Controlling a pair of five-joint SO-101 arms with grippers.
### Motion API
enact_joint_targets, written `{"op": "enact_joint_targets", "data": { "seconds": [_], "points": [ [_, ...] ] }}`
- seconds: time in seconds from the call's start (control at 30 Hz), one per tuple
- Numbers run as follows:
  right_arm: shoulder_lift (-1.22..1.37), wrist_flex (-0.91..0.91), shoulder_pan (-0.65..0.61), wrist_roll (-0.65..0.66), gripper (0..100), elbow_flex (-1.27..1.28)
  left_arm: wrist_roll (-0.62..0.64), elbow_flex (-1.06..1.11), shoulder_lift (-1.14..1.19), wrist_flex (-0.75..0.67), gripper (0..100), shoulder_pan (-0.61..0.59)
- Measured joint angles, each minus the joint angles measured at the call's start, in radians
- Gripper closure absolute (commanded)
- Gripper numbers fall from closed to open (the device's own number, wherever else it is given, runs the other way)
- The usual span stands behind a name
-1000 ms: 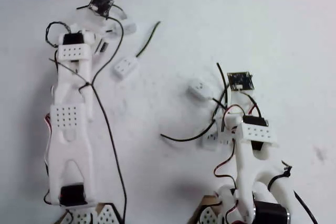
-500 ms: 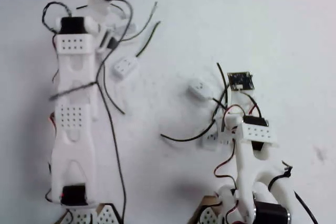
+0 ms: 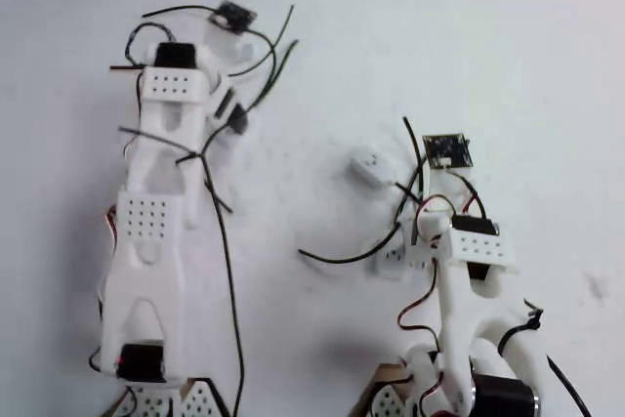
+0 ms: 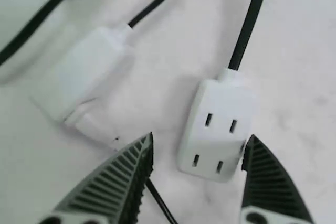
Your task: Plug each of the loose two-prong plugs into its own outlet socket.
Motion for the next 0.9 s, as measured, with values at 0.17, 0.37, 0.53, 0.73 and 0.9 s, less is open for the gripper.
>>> {"op": "enact_joint_targets", "data": {
  "seconds": [0.17,0.37,0.53,0.73,0.9],
  "points": [
    [0.0,0.0,0.0,0.0,98.1,0.0,0.0,0.074,-0.002,-0.028,73,0.017],
    [0.0,0.0,0.0,0.0,98.1,0.0,0.0,0.118,-0.017,-0.068,84,0.037],
    [0.0,0.0,0.0,0.0,98.1,0.0,0.0,0.118,-0.021,-0.068,97,0.077],
    [0.0,-0.006,0.0,0.0,98.1,0.0,0.002,0.118,-0.023,-0.023,98,0.104],
    [0.0,-0.006,0.0,0.0,98.1,0.0,0.072,0.034,-0.018,0.149,98,0.149]
  ]
}}
